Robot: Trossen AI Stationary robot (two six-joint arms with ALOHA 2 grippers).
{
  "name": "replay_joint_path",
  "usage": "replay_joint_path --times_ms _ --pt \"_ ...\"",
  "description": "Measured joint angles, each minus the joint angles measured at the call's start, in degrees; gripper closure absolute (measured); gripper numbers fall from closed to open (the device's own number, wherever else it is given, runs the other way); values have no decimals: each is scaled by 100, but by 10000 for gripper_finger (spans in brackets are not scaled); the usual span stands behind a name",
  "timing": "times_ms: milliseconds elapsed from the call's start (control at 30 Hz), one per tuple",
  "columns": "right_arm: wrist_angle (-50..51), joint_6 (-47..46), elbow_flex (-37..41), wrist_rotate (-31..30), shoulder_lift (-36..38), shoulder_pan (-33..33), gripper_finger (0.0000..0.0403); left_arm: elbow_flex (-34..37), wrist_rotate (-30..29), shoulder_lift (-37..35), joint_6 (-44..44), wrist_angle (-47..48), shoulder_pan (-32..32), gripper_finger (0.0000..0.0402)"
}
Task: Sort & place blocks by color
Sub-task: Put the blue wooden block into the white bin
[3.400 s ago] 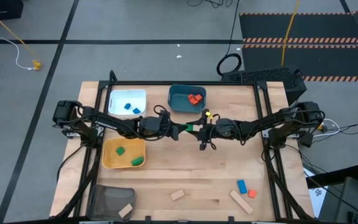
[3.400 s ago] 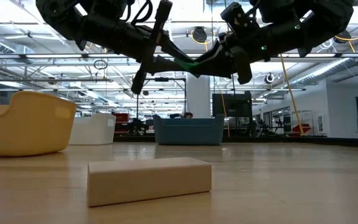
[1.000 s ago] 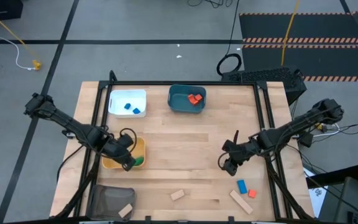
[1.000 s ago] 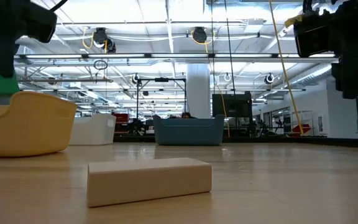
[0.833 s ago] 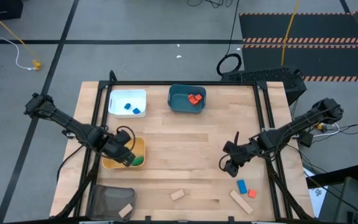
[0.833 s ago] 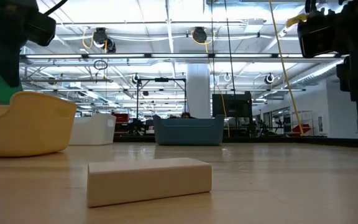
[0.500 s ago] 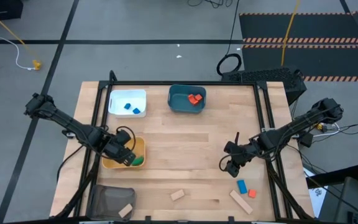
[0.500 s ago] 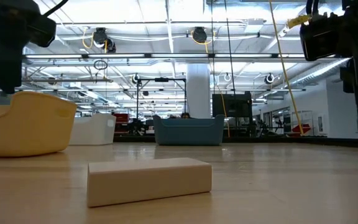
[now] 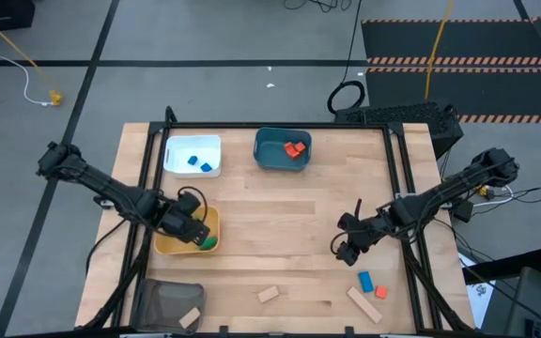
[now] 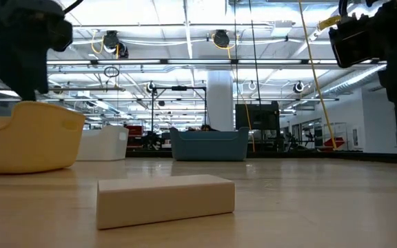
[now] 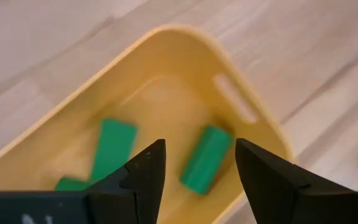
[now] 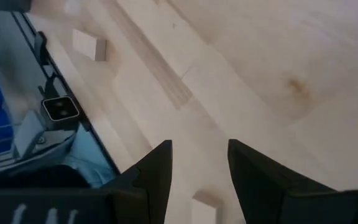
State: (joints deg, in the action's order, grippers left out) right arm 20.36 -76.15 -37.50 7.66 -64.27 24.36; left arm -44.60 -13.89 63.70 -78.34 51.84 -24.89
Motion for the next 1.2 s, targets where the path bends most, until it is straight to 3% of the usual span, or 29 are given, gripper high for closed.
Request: replay_joint_path --times_ms 367,633,800,1033,1200 --pt "-250 -1301 0 499 0 518 266 -879 -679 -2 2133 -1731 55 206" --pt "-723 -2936 -15 18 -7 1336 273 -997 -780 -2 3191 -2303 313 206" --pt "-709 -3253 -402 -391 -54 1638 273 -997 -720 -2 3565 -2296 538 206" --pt "1085 -3285 -1122 -302 -427 1707 273 -997 -717 -2 4000 -2297 794 206" --pt "1878 -3331 -1165 -302 -727 1727 273 -997 -713 -2 4181 -2298 901 206"
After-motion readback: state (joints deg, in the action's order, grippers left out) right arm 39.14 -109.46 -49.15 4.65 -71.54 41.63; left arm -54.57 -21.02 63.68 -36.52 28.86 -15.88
